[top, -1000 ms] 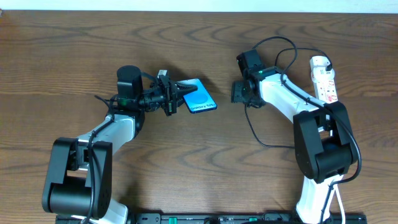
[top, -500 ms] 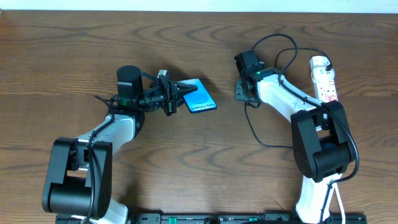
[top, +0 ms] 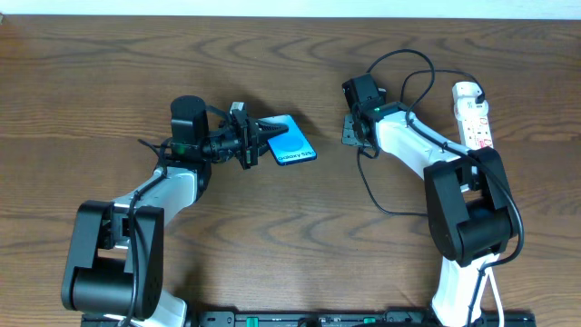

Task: Plug charger to phone and switch on socket
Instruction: 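Lower the right gripper and grasp the cable near its USB-C plug, then lift the cable plug with the right gripper toward the phone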

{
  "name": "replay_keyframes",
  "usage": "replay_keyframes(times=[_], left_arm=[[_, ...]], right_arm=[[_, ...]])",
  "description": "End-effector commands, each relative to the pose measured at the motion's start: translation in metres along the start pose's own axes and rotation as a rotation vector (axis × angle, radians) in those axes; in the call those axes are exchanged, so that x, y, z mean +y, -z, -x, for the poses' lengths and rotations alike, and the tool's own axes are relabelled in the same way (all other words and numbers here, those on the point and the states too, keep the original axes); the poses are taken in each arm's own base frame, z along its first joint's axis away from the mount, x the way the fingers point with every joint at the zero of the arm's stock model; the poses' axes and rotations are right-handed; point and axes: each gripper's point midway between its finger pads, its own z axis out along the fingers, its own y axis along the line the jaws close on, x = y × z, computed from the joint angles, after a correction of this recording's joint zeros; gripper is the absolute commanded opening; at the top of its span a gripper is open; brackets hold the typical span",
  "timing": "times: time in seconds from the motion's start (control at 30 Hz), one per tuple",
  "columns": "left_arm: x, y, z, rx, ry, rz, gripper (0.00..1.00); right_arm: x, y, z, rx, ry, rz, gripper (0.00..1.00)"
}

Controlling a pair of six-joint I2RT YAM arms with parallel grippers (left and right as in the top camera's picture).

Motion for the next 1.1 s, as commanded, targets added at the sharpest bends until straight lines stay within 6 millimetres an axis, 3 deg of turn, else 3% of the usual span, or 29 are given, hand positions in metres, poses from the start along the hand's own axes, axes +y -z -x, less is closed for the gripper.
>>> replay_keyframes(times=[0.0, 0.4, 0.83, 1.07], left_arm=[[-0.0132, 0.0006, -0.0075, 0.039, -0.055, -0.014, 0.07], [-0.0131, 0.0007, -0.008, 0.042, -0.055, -0.013, 0.07], [-0.0131, 0.0007, -0.008, 0.042, -0.055, -0.013, 0.07], [-0.0132, 0.0007, -0.008, 0.042, -0.055, -0.013, 0.08]], right_arm=[[-0.0076, -0.0099, -0.0198, 0.037, 0.011, -0.037, 0.3], [-0.008, -0.0189, -0.0243, 0.011, 0.006, -0.023, 0.24], [-0.0073, -0.0189, -0.0233, 0.007, 0.004, -0.02, 0.06], [-0.0074, -0.0189, -0.0232, 0.007, 0.004, -0.02, 0.01]])
